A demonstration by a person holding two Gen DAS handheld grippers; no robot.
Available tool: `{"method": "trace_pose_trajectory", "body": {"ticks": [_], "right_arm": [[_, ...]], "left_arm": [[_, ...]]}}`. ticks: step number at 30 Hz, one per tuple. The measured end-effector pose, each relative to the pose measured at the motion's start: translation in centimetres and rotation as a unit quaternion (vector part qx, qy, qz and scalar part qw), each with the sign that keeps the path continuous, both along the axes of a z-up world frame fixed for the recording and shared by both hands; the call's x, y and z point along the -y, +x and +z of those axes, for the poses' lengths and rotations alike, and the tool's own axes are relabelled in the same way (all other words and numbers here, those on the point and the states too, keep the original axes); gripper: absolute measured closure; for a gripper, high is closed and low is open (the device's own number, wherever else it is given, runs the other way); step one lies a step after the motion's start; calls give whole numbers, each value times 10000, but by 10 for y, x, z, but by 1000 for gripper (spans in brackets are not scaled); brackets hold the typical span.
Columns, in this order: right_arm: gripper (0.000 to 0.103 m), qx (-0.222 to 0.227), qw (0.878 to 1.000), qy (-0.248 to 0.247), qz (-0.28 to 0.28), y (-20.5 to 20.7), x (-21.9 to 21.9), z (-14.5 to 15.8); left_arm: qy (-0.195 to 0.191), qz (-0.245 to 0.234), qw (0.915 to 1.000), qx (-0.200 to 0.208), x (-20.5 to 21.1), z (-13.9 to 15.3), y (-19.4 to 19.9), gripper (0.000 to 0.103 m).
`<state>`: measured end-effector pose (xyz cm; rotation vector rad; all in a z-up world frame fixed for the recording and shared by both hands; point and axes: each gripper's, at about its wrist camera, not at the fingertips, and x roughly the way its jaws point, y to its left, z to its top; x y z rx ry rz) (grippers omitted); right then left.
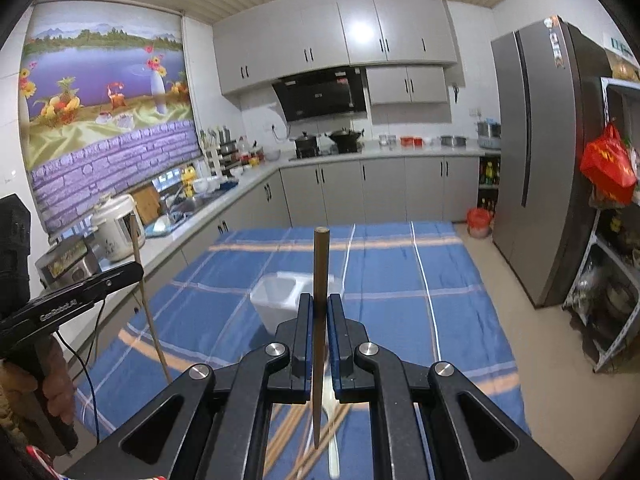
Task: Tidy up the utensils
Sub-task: 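Lift the chopstick with the right gripper and carry it over the caddy, then drop the chopstick into the caddy by opening the right gripper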
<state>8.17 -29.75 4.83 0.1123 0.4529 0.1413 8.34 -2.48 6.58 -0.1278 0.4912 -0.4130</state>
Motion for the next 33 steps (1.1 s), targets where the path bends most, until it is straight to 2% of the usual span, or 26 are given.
{"method": "trace_pose_trajectory", "body": {"ticks": [3,8,14,18,23,27,33], "right_arm": [[96,153,9999,44,4,25,-3,16],[96,358,9993,71,-78,71,-12,35],[96,332,9989,183,-291,131,-18,40],[96,137,9986,199,-481,167,-20,25],[96,-465,9967,350,-567,204,-14,-12],[96,-901,9930,485,-588,222,-7,-39],[95,-1200,9892,578,-613,232,2,-63]], "left_arm": [[-56,139,9997,214,-1,16,34,97],[-305,248,9988,299,1,31,101,97],[-316,360,9978,448,11,32,170,97],[-139,342,9987,346,22,17,209,97],[-6,125,9993,-351,36,-31,250,97],[108,2,9979,-632,41,-59,258,97],[116,-135,9963,-838,42,-73,262,96]]}}
